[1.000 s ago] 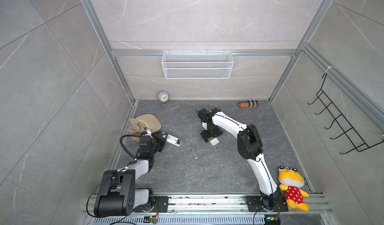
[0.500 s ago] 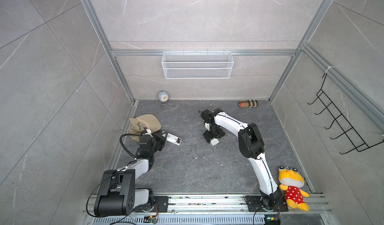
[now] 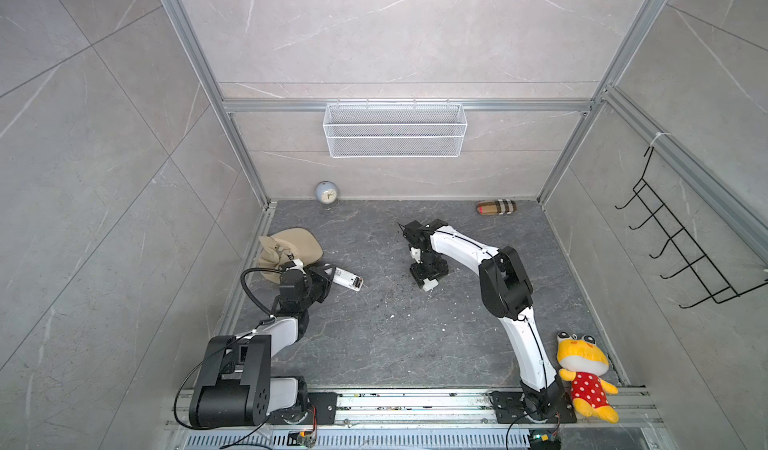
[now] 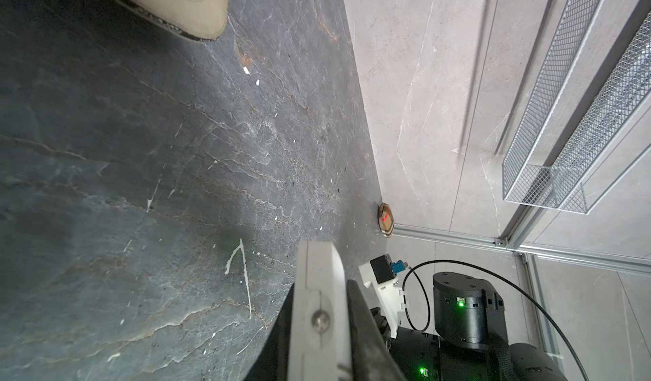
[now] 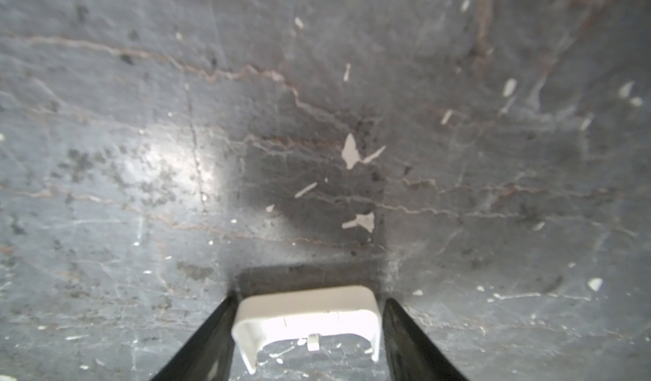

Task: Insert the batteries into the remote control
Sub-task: 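Lower the open right gripper around the white battery cover and close it, then lift the white battery cover with the right gripper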

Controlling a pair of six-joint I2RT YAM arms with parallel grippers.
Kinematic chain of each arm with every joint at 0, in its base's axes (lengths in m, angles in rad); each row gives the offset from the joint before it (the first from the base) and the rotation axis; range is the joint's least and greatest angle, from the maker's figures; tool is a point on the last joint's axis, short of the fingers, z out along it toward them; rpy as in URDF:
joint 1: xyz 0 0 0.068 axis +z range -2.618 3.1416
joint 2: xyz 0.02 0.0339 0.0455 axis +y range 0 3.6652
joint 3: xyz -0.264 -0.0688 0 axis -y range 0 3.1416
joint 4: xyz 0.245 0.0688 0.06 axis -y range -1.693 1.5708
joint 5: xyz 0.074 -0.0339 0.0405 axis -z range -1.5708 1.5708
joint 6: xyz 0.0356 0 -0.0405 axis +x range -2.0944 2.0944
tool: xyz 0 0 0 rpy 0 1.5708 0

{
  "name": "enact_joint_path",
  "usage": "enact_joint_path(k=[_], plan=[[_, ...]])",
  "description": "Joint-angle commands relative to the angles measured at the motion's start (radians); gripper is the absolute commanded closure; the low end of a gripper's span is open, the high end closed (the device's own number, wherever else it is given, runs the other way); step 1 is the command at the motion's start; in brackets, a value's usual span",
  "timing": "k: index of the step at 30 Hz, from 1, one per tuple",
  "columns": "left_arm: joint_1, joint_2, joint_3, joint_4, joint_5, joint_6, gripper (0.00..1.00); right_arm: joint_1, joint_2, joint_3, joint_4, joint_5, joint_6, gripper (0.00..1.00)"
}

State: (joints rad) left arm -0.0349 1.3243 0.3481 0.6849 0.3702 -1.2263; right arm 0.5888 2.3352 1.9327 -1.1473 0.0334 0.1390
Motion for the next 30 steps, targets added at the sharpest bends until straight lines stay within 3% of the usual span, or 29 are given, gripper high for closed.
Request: enact_joint_path(k=[1, 9, 16, 30], plan=[[-0.005, -0.003, 0.040, 0.064, 0.016, -0.001, 1.00, 0.003, -0.019, -0.021, 0.000, 0.019, 0.006, 0.35], [-0.005, -0.013, 0.038, 0.051, 0.012, 0.003, 1.00, 0.003, 0.000, -0.002, 0.002, 0.016, 0.000, 0.33], [-0.010, -0.004, 0.049, 0.046, 0.023, 0.006, 1.00, 0.004, 0.001, -0.021, 0.023, 0.002, -0.004, 0.44], [-0.020, -0.007, 0.056, 0.032, 0.026, -0.007, 1.00, 0.003, -0.037, -0.053, 0.062, 0.005, 0.024, 0.42]])
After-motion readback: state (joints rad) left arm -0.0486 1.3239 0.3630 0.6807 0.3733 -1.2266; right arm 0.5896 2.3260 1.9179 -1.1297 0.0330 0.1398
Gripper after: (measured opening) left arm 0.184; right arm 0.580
